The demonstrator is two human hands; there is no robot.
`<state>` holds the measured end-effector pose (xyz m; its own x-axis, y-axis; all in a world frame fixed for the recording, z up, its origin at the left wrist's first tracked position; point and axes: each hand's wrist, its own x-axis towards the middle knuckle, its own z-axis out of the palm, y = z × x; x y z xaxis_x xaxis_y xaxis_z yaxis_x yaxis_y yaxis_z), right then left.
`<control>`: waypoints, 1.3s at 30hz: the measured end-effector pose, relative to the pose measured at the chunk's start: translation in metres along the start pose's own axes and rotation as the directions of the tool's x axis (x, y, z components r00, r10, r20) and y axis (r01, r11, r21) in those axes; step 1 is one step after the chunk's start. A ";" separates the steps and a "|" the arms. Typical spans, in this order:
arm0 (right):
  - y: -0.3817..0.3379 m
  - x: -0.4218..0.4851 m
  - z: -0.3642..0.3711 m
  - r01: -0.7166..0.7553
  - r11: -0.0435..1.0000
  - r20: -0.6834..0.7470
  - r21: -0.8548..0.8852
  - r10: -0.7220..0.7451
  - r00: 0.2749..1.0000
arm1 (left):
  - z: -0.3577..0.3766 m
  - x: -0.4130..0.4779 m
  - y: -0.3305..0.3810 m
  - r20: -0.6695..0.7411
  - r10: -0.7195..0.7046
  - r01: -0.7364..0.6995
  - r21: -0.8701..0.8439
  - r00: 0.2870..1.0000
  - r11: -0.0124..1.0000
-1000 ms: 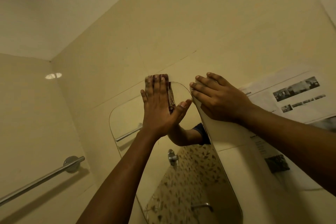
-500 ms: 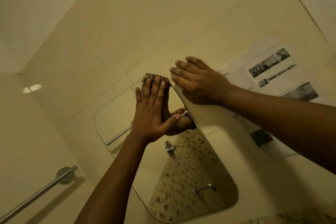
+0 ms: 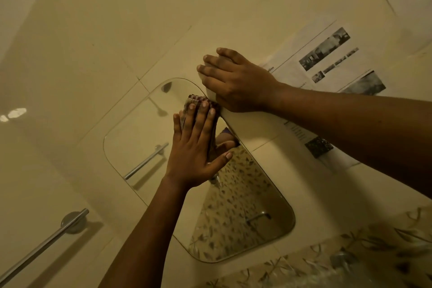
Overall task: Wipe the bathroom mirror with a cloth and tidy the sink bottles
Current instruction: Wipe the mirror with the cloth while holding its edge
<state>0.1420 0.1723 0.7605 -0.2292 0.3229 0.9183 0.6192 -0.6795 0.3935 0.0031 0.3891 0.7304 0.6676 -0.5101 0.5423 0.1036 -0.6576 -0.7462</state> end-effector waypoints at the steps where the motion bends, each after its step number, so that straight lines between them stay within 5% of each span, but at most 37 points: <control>1: 0.000 0.000 0.000 -0.004 1.000 -0.003 -0.002 0.004 1.000 | 0.001 -0.001 0.001 -0.002 0.005 -0.005 -0.004 1.000 1.000; 39: -0.001 -0.002 -0.002 0.006 1.000 0.054 0.007 -0.007 0.999 | 0.043 -0.072 0.091 0.090 -0.013 0.022 -0.107 0.996 0.994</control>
<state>0.1401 0.1709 0.7582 -0.1923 0.3625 0.9119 0.6234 -0.6725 0.3988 -0.0042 0.3894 0.6067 0.7300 -0.4497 0.5147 0.0391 -0.7243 -0.6884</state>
